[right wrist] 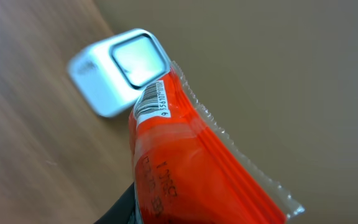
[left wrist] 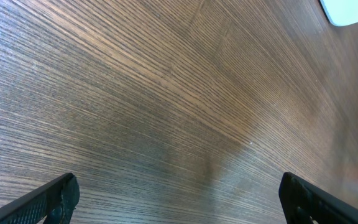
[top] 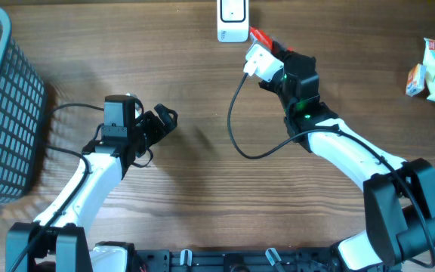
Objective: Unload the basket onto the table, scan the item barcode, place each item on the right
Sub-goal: 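Raise the red snack bag to the white scanner with the right gripper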
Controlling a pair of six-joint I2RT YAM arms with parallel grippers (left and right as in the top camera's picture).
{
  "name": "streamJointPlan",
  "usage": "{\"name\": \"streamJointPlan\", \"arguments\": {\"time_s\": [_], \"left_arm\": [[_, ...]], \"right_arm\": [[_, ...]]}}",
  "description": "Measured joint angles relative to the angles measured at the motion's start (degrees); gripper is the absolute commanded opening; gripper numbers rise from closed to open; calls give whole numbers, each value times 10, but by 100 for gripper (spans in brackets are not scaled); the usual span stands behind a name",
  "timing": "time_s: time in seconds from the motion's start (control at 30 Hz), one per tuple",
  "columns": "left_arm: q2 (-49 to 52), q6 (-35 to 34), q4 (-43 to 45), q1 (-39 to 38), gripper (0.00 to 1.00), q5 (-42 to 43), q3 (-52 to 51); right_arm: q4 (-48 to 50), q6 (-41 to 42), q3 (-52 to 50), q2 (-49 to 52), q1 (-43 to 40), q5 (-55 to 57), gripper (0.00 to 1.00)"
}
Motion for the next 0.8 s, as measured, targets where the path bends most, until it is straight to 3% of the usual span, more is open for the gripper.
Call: {"name": "streamJointPlan", "arguments": {"time_s": [0.3, 0.5, 0.67, 0.8], "left_arm": [[0, 0, 0, 0, 100, -2, 0], [0, 0, 0, 0, 100, -4, 0], [0, 0, 0, 0, 100, -4, 0], [0, 0, 0, 0, 100, -4, 0]], "right_arm": [[247, -179, 2, 56, 0, 82, 5], [405, -306, 7, 182, 0, 71, 4], [424, -343, 64, 257, 0, 61, 4], [352, -353, 148, 269, 0, 29, 4]]}}
